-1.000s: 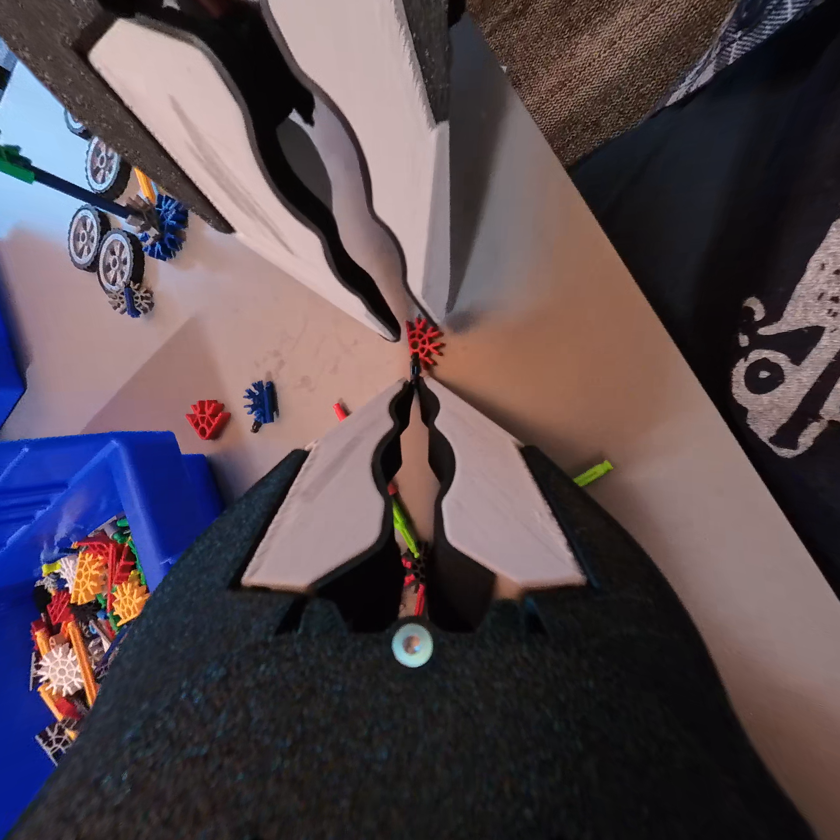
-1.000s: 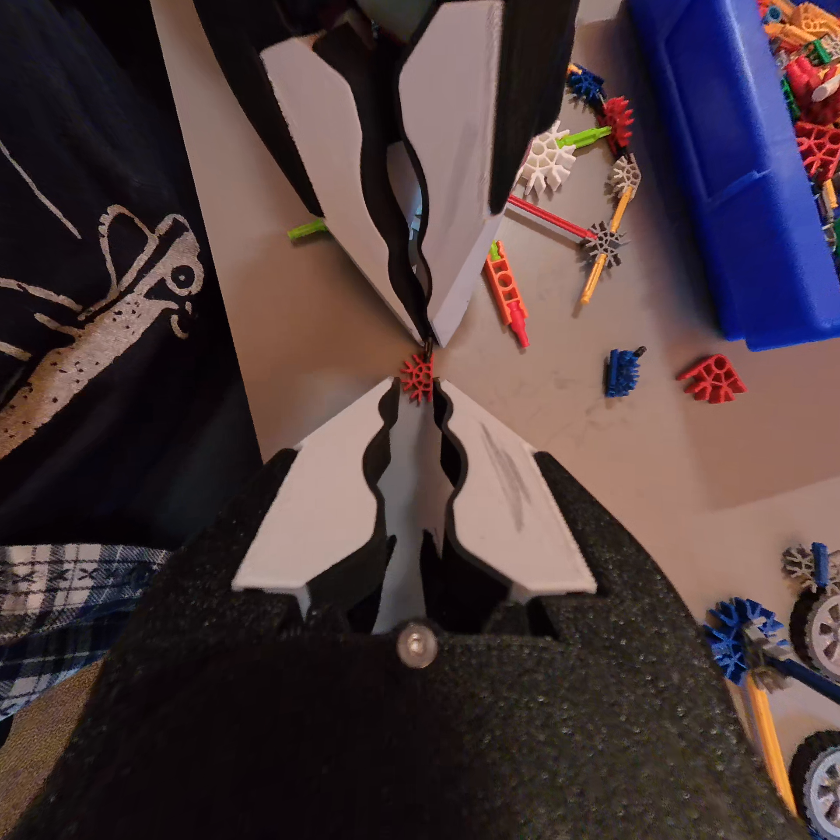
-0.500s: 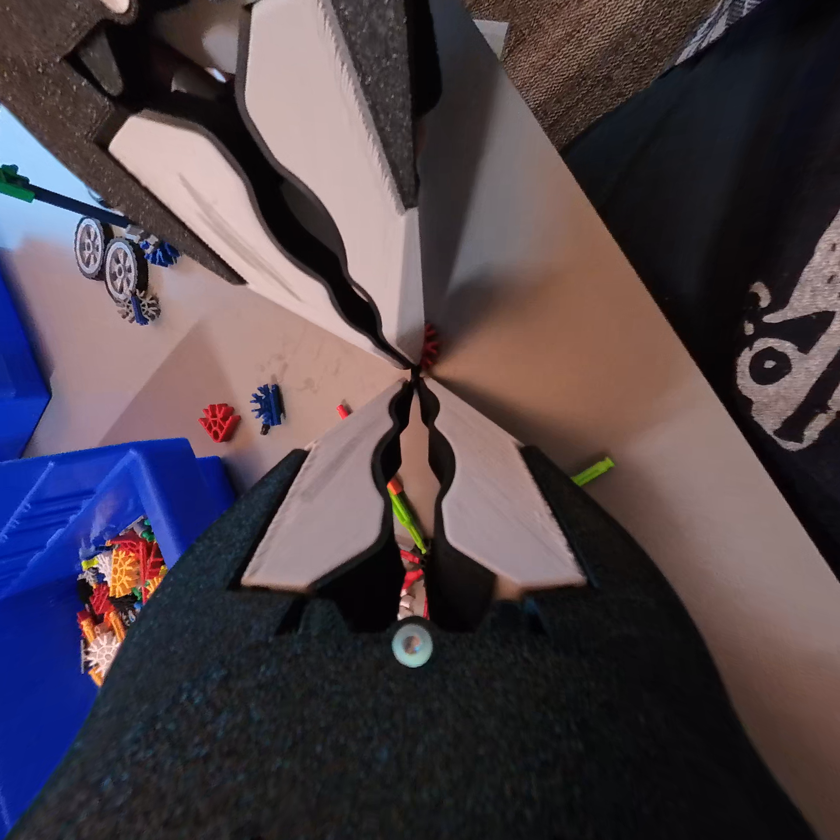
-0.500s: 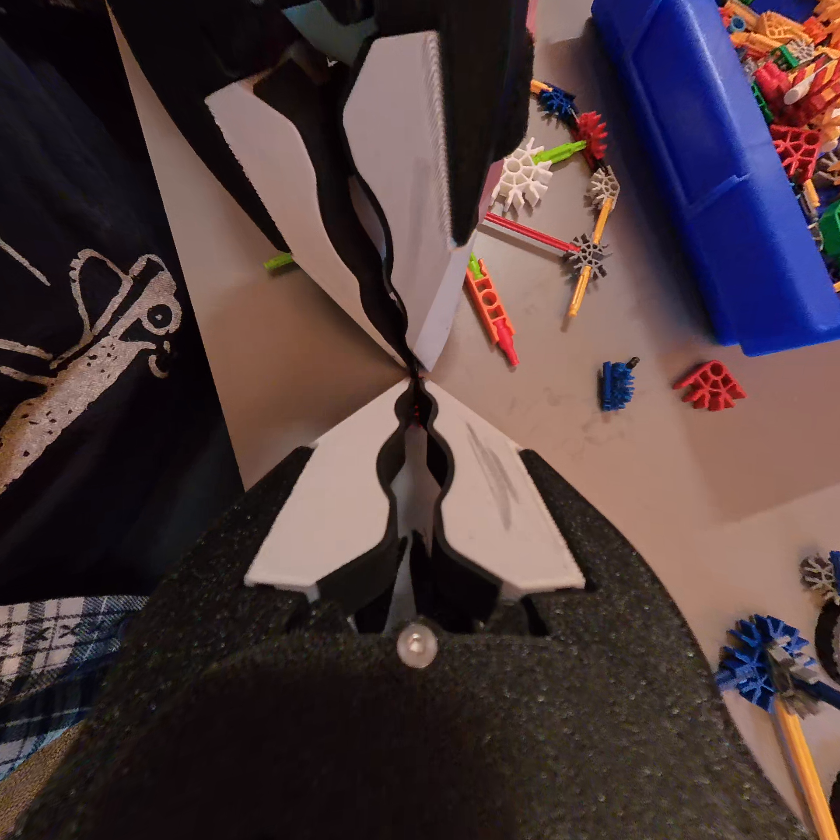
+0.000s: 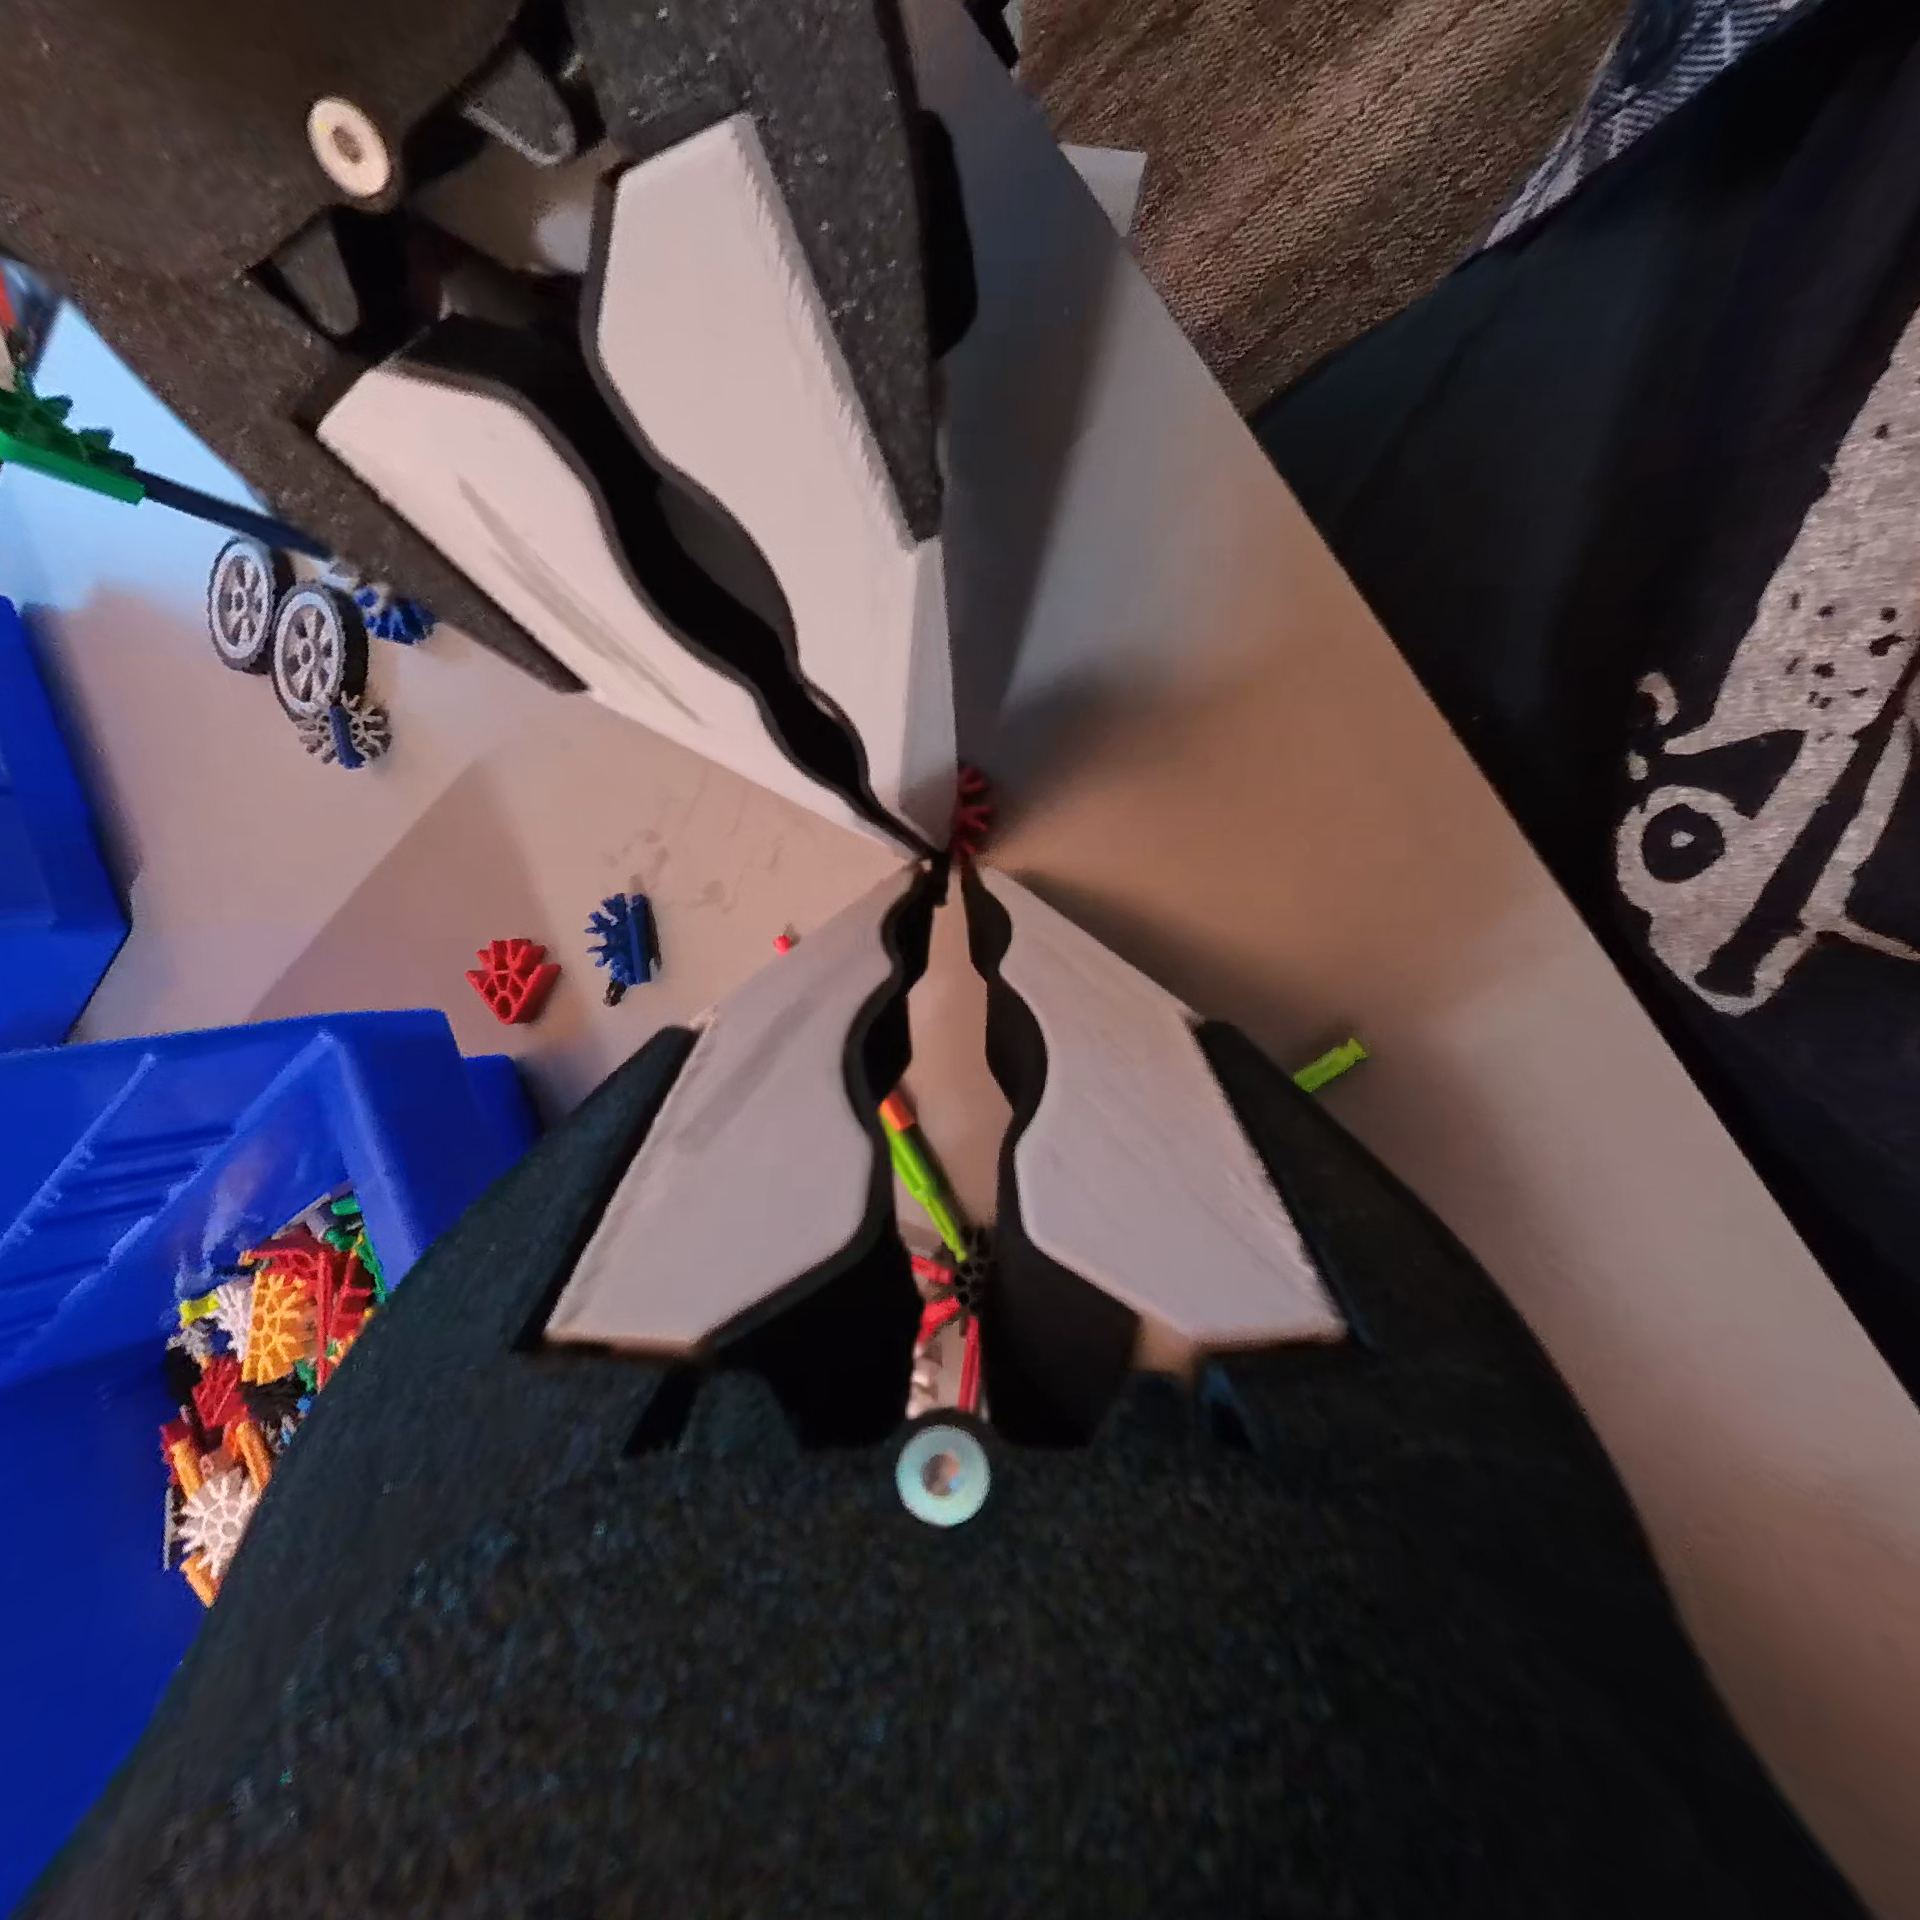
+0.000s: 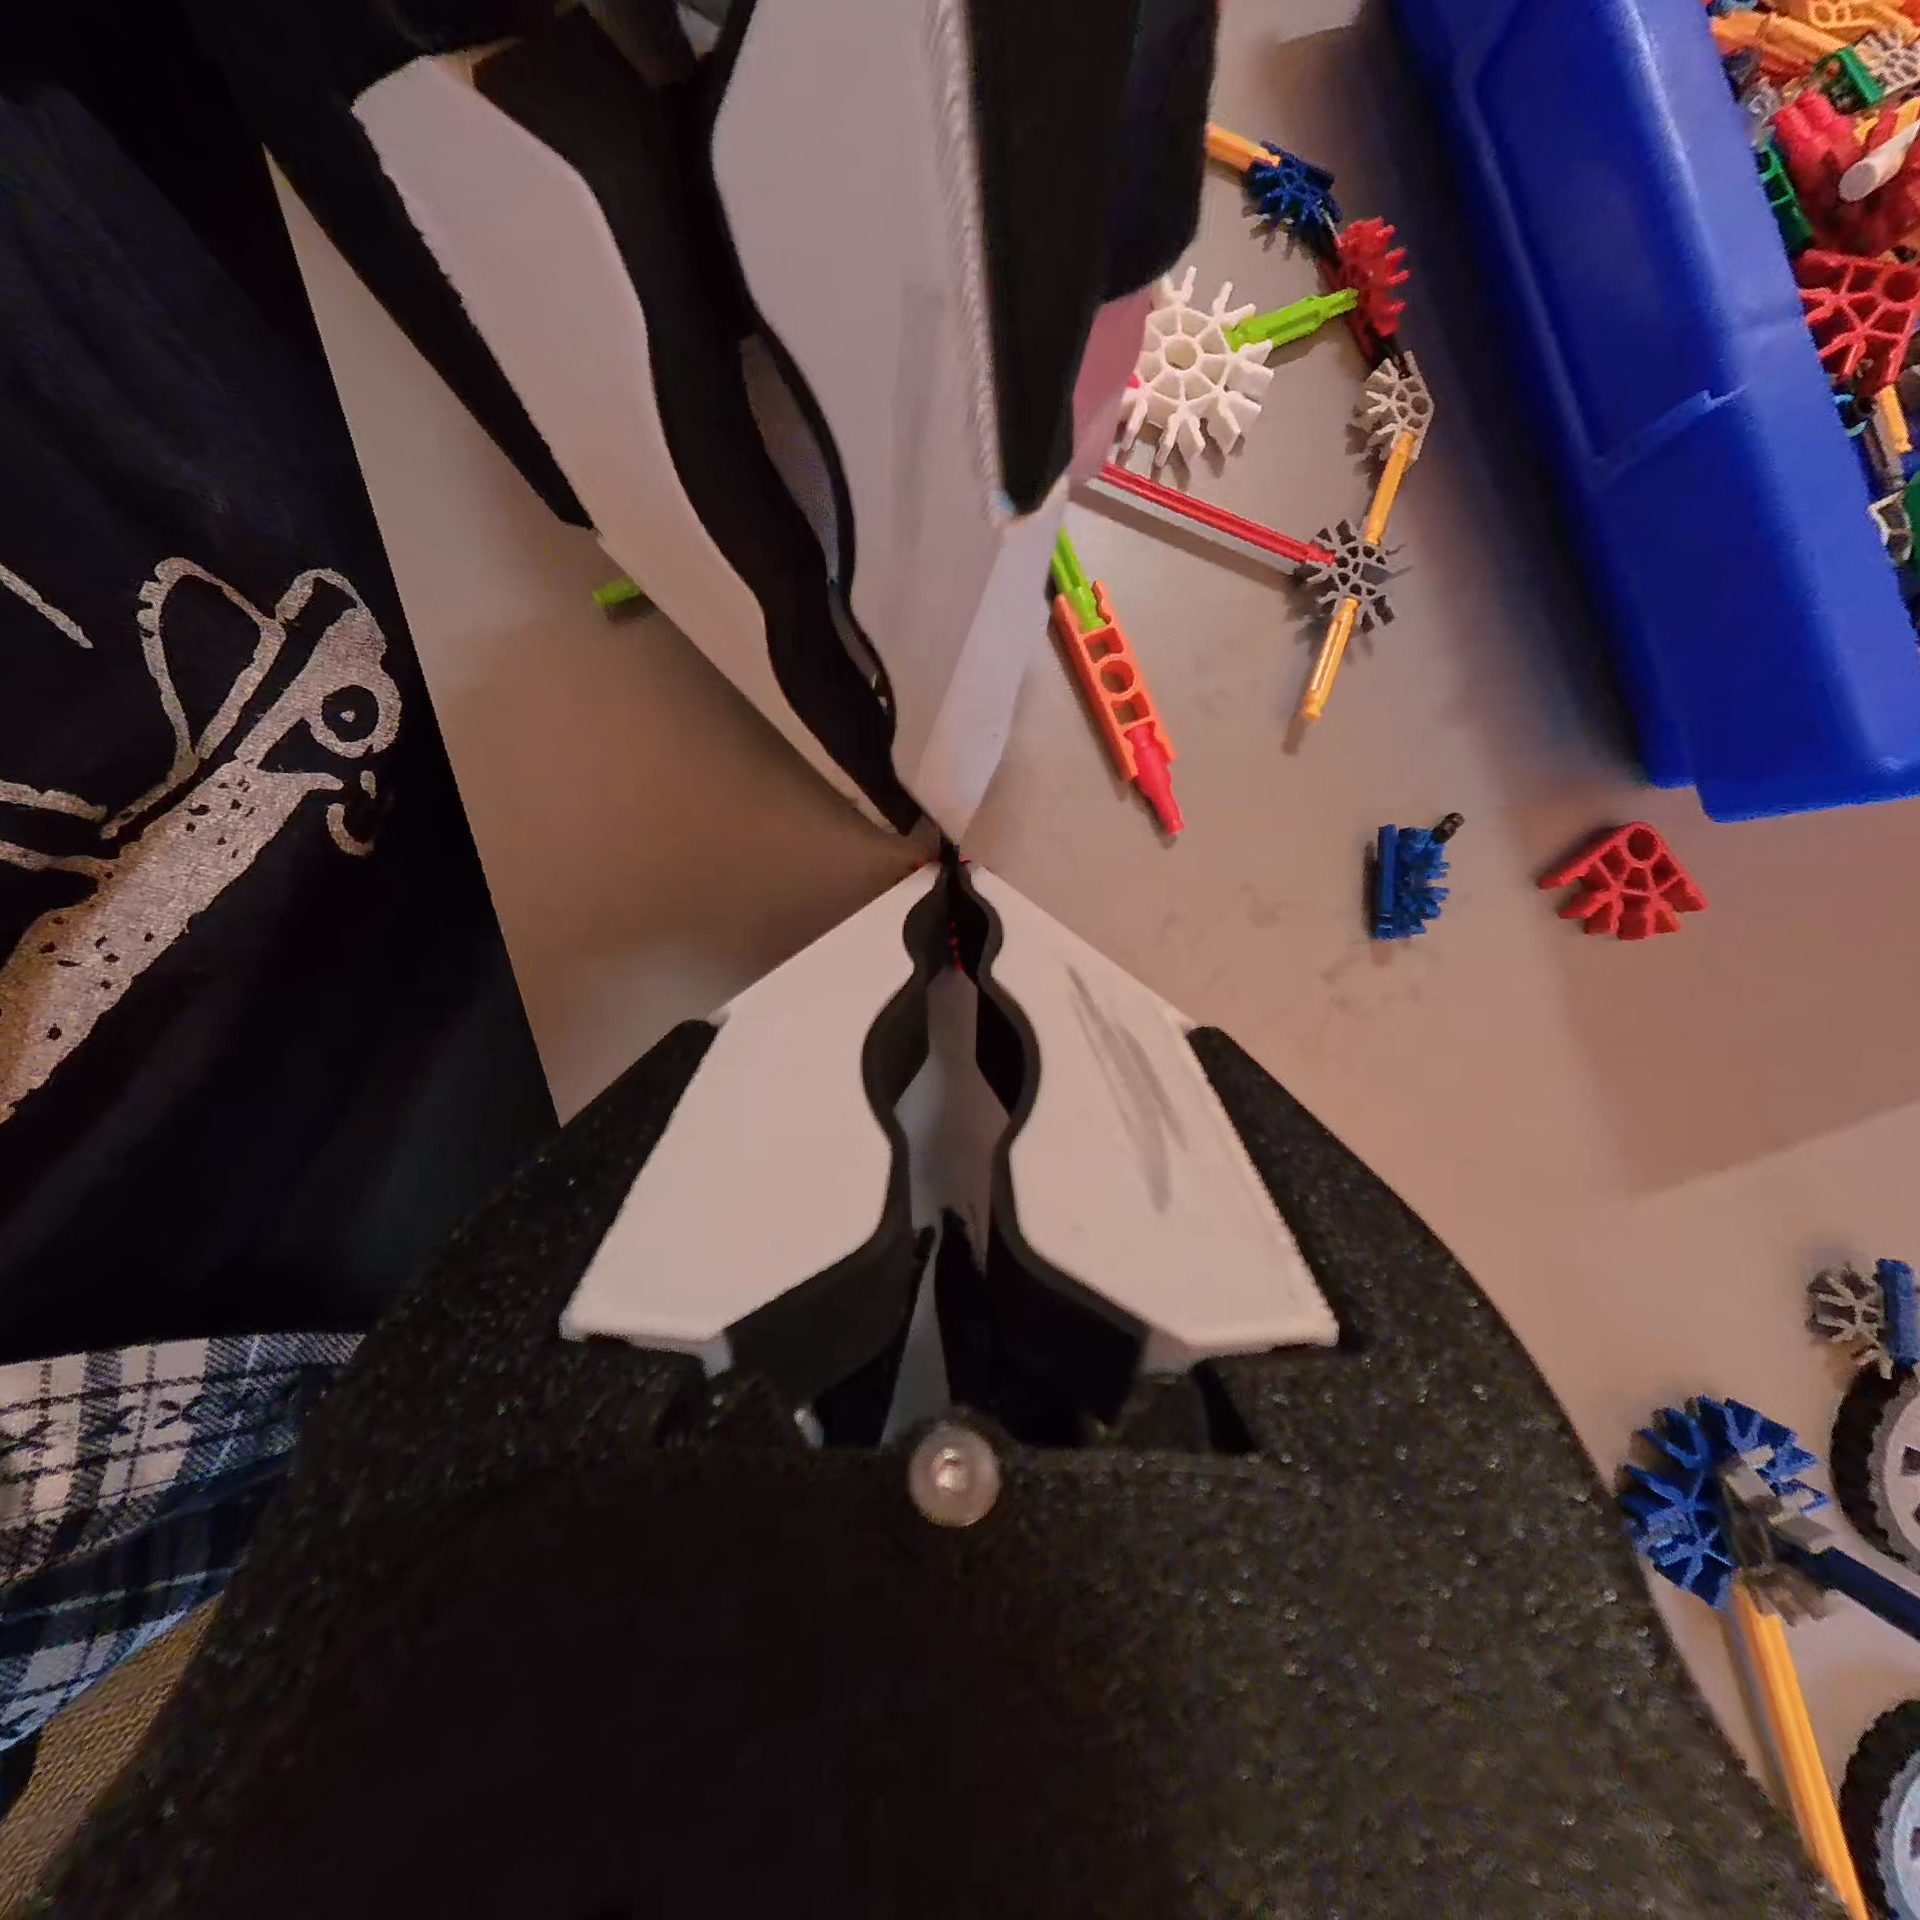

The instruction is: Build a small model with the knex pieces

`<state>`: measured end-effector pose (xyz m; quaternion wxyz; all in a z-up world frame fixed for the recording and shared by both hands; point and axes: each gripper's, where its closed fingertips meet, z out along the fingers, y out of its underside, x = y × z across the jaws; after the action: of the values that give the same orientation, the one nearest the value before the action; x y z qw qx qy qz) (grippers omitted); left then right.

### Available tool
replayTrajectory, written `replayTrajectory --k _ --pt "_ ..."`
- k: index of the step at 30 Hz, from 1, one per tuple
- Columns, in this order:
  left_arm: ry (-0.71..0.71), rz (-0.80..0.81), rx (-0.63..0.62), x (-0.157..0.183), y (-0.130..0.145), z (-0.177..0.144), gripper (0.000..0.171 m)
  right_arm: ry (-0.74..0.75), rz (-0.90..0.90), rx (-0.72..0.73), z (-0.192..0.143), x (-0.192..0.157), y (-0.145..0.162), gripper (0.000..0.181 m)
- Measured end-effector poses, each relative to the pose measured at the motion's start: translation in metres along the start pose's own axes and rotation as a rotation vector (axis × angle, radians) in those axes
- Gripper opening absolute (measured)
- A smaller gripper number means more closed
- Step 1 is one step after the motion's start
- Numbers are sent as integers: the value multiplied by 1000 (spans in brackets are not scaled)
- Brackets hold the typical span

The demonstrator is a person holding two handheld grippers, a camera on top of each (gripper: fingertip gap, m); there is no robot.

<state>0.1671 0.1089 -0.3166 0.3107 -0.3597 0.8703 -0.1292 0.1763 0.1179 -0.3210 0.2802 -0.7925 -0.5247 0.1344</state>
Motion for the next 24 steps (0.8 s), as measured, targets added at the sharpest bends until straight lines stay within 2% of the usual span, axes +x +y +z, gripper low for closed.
replayTrajectory --k 3,24 --pt "-8 25 -24 1 3 4 0 -5 8 -9 0 0 0 0" --pt "97 -68 10 0 4 10 0 -142 138 -131 -1 0 0 0"
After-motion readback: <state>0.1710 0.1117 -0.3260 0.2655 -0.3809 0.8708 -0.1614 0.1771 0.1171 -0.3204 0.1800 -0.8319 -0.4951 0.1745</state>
